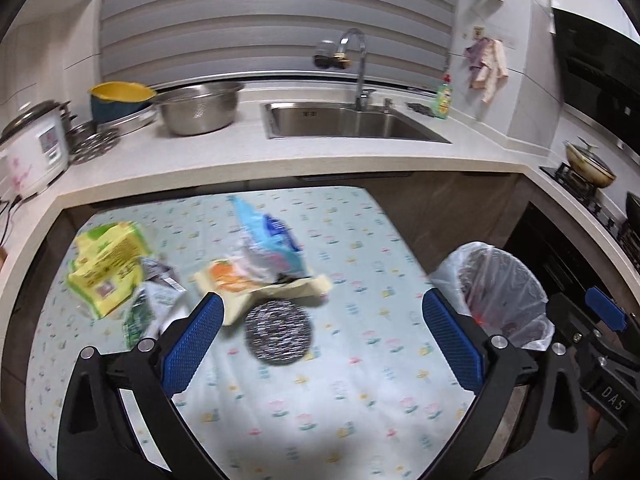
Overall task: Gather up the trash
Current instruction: 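Move both open tools back over the table, then grasp the milk carton with the left tool while the right tool grasps the steel scouring pad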
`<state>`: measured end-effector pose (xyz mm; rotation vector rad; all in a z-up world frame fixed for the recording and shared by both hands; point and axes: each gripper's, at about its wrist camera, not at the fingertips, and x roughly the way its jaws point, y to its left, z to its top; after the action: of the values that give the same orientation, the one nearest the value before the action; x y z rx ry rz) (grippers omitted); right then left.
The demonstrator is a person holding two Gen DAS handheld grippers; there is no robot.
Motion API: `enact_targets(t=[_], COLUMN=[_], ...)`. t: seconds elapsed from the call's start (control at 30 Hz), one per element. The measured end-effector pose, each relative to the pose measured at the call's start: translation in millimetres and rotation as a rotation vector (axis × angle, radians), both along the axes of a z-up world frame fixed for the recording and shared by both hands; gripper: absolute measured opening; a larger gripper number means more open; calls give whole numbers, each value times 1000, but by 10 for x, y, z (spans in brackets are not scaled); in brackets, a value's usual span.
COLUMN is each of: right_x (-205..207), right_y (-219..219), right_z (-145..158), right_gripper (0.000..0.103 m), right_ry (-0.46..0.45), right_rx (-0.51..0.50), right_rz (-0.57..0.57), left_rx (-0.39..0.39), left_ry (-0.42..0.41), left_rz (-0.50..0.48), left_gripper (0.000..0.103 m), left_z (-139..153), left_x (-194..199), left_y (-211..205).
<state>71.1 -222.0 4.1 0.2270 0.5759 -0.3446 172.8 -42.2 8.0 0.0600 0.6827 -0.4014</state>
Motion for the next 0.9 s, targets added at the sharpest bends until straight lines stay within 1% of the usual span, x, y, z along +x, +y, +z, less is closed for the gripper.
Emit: enact_targets(t=[0.27, 0.47, 0.73, 0.9], right_x=[299, 572, 1000, 1280], right_y=[558, 917, 1292, 1452], right_z=[-148, -350, -715, -917], right_gripper=[85, 85, 85, 85], right_ry=[43, 95, 184, 226], right_rx=[11, 27, 42, 40], right_rz=[94, 152, 223, 249], left_rx=[3, 0, -26, -29], left_ry=[41, 70, 119, 127], left_rz=[123, 183, 247, 257], left_gripper=[95, 96, 96, 96], left_z=[-134, -270, -444, -502], left_x=[206, 337, 486, 596], left_y=[738, 1180, 1645, 1729])
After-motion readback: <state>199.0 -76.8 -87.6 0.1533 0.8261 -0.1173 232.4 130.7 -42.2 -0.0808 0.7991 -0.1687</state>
